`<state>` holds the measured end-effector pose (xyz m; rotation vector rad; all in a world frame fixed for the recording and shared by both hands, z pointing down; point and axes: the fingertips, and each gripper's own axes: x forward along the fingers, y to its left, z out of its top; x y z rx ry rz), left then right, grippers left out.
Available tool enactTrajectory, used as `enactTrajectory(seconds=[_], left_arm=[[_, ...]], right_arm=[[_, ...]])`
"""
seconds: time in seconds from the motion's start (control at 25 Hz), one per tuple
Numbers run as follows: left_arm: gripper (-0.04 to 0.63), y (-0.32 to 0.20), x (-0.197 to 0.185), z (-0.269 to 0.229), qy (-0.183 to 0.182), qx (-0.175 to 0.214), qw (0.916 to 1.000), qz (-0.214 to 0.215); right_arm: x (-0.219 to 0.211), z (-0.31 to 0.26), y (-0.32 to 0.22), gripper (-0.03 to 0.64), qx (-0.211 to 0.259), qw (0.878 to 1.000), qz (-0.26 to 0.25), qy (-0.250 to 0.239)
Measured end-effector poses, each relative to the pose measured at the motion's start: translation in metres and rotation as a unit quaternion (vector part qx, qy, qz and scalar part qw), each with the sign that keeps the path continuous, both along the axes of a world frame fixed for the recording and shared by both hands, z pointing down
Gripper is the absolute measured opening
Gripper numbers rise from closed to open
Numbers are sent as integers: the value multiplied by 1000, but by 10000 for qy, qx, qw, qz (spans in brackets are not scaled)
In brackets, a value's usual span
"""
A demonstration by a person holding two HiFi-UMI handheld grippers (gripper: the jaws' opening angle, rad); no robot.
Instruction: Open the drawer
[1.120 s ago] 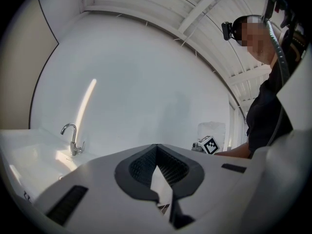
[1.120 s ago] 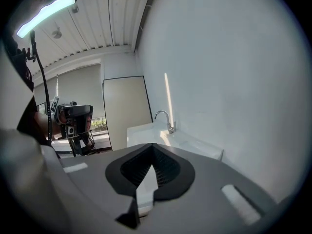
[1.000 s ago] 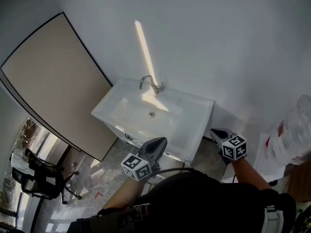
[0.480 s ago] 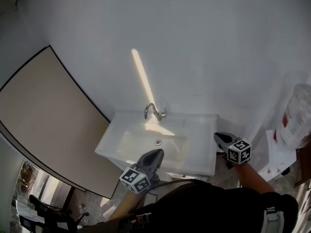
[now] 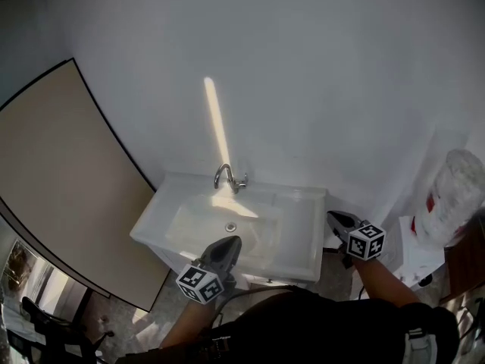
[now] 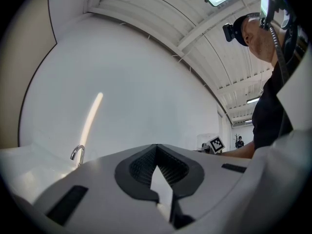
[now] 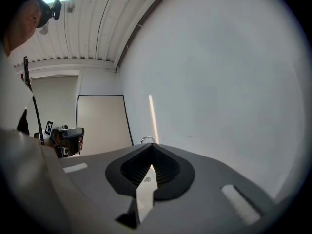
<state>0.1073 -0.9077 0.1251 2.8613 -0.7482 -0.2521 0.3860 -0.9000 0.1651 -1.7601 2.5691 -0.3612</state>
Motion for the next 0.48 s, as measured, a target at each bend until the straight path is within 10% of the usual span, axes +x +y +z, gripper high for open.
enactTrajectory(seconds=[0.48], left_arm=[[0, 16, 13, 11, 37, -112, 9998, -142]], right_arm=[[16, 11, 5, 0, -155, 9995, -176, 221]])
